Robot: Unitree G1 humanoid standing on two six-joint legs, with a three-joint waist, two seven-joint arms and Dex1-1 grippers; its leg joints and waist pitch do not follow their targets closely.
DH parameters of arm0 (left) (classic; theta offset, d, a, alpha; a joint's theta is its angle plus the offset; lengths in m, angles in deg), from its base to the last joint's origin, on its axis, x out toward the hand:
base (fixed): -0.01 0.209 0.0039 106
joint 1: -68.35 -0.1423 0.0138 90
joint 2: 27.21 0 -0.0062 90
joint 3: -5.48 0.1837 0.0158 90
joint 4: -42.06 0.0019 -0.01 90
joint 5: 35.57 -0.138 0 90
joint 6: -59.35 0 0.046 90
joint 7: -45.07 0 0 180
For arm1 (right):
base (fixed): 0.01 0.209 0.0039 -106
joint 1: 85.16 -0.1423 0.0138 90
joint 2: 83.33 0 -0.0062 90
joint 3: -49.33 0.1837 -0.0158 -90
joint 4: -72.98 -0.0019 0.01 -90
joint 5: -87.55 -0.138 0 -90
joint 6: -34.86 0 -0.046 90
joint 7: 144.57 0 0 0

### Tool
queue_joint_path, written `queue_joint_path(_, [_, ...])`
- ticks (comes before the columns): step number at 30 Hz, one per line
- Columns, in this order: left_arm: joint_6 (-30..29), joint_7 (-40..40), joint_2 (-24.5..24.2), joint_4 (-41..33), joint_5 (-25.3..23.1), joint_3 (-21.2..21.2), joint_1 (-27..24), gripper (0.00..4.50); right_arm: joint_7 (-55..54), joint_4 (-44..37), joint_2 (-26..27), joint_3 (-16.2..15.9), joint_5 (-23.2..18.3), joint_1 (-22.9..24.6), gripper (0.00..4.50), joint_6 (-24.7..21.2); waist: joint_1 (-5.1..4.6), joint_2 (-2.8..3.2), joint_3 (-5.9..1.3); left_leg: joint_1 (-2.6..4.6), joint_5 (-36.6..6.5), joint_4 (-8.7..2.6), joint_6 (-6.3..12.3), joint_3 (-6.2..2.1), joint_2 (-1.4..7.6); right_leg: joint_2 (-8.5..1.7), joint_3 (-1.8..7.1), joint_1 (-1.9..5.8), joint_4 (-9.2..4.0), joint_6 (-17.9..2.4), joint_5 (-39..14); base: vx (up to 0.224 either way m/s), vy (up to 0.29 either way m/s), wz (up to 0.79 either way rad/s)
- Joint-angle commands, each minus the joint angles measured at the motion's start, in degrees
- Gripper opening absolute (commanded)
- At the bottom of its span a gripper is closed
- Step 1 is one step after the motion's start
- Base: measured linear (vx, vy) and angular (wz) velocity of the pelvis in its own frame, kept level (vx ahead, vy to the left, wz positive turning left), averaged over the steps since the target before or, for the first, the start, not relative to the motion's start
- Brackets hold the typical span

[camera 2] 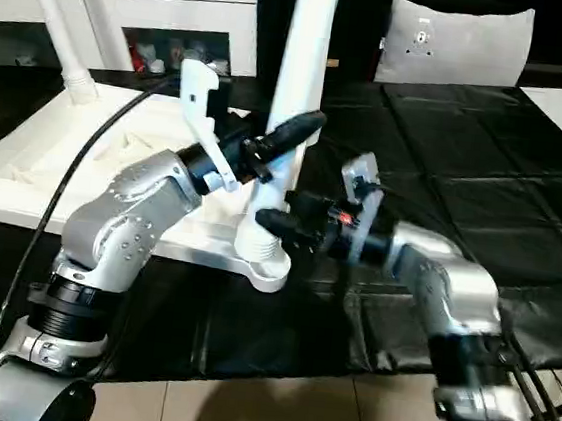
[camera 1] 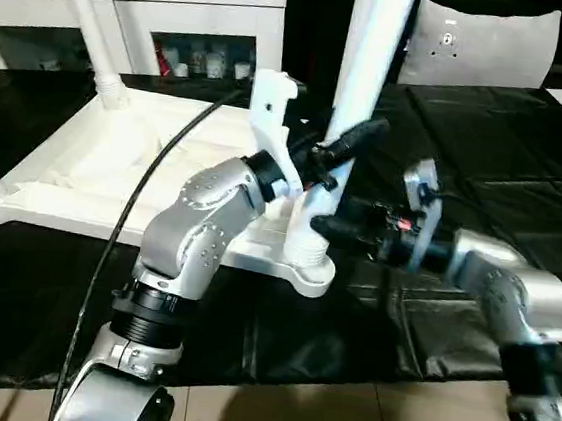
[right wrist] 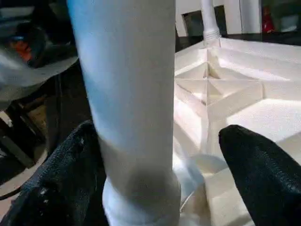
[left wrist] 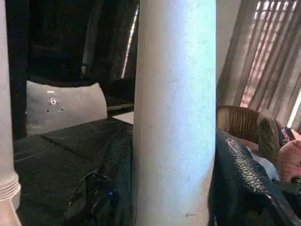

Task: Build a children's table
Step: Pick table leg

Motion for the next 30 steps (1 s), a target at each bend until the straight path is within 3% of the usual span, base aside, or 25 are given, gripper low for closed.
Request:
queue_joint_path(1, [0.74,0.53,0.12,-1.74,-0.73,0.74,-0.35,1.82,-1.35,0.77,0.76,-1.16,1.15,-0.98,4.16,1.10,-0.11,-1.55,-4.65,-0.20,-1.98,-3.50,5.11,-0.59,2.47,-3.43,2.95,3.82,-4.02,-7.96,-16.15,0.000,0.000,0.00])
queue_joint_path(10, [1.62,0.56,0.23,-1.52,-1.99,2.22,-0.49,1.82,-1.23,2.28,2.81,-1.64,2.16,-1.52,4.16,2.95,-0.09,-1.44,-4.61,-0.05,-2.55,-3.59,5.04,-0.58,2.58,-3.45,3.06,3.84,-3.96,-8.46,-15.40,0.000,0.000,0.00])
queue_joint_path(30, [2.76,0.49,0.07,-1.29,-3.51,3.27,-0.78,1.82,0.34,3.49,4.11,-1.06,1.76,-1.43,2.38,3.57,-0.08,-1.45,-4.63,-0.06,-2.37,-3.57,5.25,-0.59,2.59,-3.47,3.06,3.85,-3.89,-8.55,-15.18,0.000,0.000,0.00])
